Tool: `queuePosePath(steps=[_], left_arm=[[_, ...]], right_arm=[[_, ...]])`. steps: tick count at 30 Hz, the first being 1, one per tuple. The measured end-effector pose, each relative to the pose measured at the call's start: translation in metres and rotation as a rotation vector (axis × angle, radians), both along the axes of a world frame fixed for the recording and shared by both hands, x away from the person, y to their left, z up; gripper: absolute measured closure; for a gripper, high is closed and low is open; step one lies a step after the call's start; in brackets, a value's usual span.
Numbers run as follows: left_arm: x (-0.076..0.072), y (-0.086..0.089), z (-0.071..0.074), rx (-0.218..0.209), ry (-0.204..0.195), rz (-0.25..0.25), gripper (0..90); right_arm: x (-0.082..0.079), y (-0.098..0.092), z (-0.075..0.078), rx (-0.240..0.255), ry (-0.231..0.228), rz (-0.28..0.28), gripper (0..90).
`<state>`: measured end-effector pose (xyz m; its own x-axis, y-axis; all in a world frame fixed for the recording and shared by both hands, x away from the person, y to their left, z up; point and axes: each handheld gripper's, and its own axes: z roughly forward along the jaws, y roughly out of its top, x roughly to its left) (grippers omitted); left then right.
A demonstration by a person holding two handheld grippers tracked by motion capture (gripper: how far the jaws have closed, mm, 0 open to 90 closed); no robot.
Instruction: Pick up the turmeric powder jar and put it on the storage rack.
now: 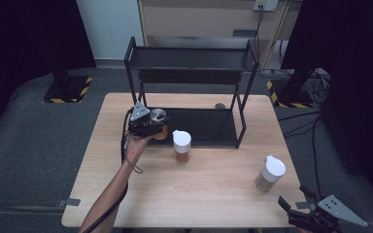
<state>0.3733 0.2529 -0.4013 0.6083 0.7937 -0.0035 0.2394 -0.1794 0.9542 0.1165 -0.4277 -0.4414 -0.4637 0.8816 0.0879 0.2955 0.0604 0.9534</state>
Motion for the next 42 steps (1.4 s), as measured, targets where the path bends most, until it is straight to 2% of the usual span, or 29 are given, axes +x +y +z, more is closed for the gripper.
queuePosePath(steps=[2, 11, 22, 33, 42], left_arm=[[0.004, -0.004, -0.002, 0.012, -0.010, 0.011, 33.9], [0.015, -0.017, -0.014, 0.011, -0.012, 0.062, 33.9], [0.027, -0.022, -0.027, 0.043, 0.017, 0.103, 33.9], [0.031, -0.024, -0.040, 0.043, 0.016, 0.129, 33.9], [0.031, -0.026, -0.046, 0.061, 0.016, 0.134, 33.9]], right_arm=[[0.000, 0.000, 0.000, 0.002, 0.000, 0.000, 6.6], [0.000, -0.001, -0.001, 0.006, 0.000, 0.003, 6.6], [0.001, -0.002, -0.001, 0.015, 0.004, 0.006, 6.6], [0.001, -0.003, -0.001, 0.017, 0.003, 0.007, 6.6], [0.001, -0.003, -0.002, 0.021, 0.003, 0.010, 6.6]])
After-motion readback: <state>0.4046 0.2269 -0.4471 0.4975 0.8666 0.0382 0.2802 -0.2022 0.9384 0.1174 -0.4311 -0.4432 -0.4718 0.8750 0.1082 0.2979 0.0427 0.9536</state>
